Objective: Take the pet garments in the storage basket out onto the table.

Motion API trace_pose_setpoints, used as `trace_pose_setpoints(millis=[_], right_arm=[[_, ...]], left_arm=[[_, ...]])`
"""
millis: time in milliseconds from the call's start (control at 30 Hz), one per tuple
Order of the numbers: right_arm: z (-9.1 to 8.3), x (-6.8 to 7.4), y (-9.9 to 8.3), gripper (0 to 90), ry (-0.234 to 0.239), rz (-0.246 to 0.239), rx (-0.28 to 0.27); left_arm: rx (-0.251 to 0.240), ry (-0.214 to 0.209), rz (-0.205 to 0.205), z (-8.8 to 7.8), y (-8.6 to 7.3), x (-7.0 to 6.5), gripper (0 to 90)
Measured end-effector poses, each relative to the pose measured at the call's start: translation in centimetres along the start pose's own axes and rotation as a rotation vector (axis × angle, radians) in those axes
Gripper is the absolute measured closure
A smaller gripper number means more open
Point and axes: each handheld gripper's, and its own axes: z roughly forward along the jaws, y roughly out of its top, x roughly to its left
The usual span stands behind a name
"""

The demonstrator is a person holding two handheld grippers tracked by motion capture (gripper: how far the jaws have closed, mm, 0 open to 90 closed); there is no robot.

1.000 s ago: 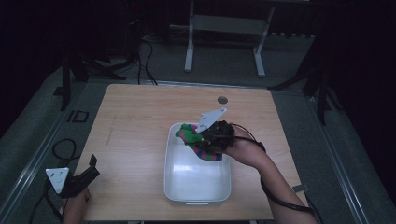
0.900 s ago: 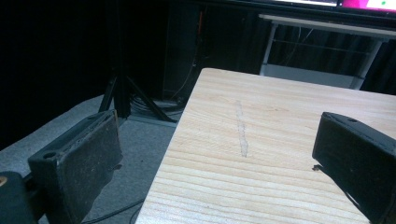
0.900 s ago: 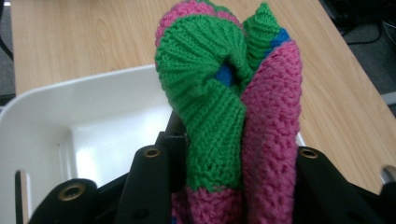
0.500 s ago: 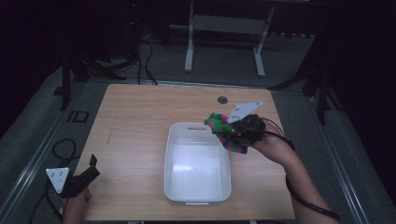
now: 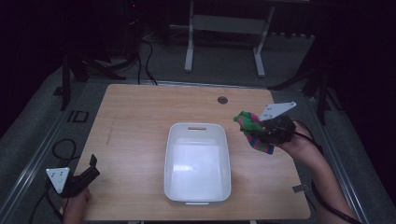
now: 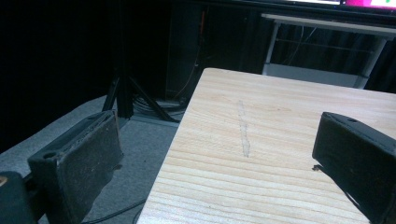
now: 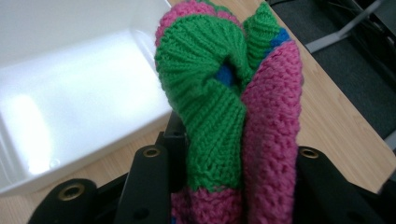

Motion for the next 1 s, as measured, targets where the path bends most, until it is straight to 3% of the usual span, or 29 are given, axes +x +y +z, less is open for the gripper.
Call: trace_pose_setpoints(millis=[167,333,433,567,600,833,1000], right_arm=[[0.0,-0.5,-0.9,63.9,-0.005,0.015,-0.006],[1.5,-1.1,-2.1,63.9,-0.016,0.038,0.017],[3.5,-1.6,-3.3,63.7,-0.013,0.073,0.051],[4.9,-1.8,-3.9,63.7,-0.021,0.073,0.079],[6.7,-1.9,-4.8,63.7,-0.026,0.085,0.103],[10.7,-1.8,-6.5,63.7,-0.057,0.101,0.164],[12.9,-2.1,-7.6,63.6,-0.051,0.127,0.191]], left_arm=[[0.001,0.001,-0.001,0.0,0.0,0.0,1.8],[0.0,-0.001,-0.003,0.0,0.0,0.0,1.9],[0.0,0.0,-0.004,0.0,0.0,0.0,1.8],[0.0,0.001,-0.005,0.0,0.0,0.0,1.9],[-0.001,-0.001,-0.001,0.0,0.0,0.0,1.9],[-0.002,-0.002,0.002,0.0,0.0,0.0,1.8],[-0.002,-0.001,0.002,0.0,0.0,0.0,1.9]])
